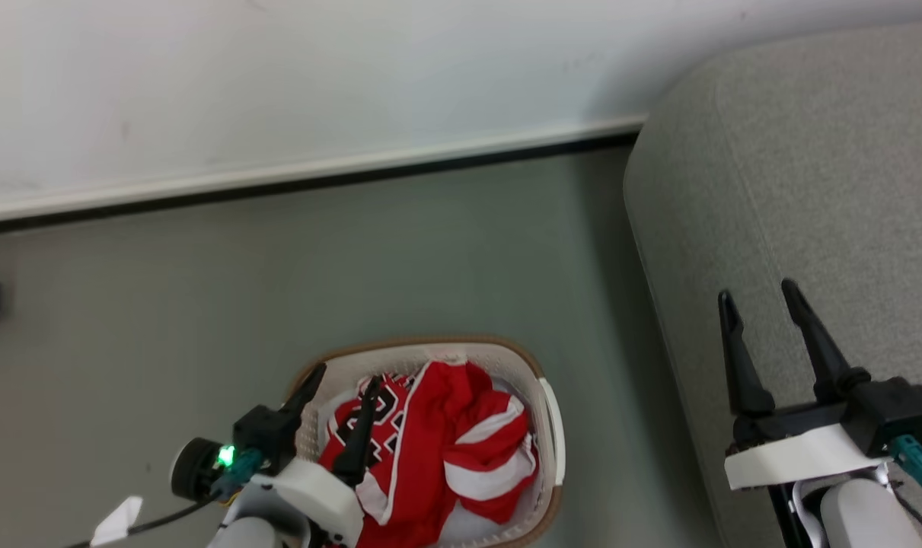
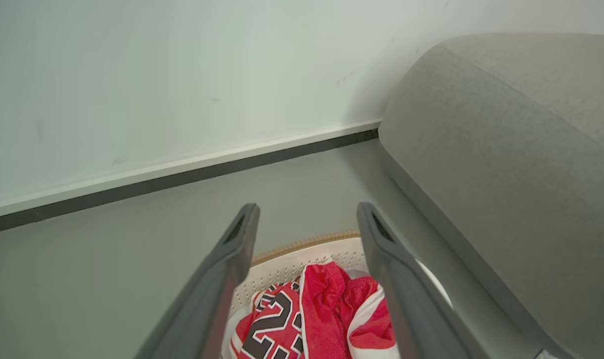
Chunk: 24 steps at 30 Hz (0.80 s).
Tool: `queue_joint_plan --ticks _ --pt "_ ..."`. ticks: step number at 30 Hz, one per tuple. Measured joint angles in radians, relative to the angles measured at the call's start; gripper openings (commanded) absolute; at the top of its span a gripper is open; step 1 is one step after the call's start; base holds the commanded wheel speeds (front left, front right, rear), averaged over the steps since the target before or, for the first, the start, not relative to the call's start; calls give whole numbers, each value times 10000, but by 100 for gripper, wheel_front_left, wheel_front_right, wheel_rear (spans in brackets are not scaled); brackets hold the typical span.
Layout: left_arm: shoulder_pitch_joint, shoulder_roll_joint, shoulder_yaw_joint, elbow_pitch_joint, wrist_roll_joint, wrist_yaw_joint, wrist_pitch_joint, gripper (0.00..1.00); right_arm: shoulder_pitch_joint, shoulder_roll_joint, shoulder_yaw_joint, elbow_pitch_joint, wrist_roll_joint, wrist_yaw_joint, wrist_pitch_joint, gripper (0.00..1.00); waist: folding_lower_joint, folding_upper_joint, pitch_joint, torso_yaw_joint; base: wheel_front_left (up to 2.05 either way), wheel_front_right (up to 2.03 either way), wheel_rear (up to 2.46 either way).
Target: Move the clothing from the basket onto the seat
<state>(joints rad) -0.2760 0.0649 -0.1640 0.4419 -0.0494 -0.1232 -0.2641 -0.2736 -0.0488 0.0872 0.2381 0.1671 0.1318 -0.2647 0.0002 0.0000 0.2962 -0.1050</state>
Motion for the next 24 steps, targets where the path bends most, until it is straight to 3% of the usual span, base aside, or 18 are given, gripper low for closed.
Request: queue_joint_plan --ticks 10,24 --pt "-2710 17 -1350 3555 412 -56 180 100 -832 0 -69 -1574 -704 0 0 100 1 0 2024 -354 0 0 0" --pt "-5414 -153 -2117 6318 123 -10 702 100 -1157 -2 -111 -3289 -1126 0 -2 100 0 -1 4542 -510 0 0 0"
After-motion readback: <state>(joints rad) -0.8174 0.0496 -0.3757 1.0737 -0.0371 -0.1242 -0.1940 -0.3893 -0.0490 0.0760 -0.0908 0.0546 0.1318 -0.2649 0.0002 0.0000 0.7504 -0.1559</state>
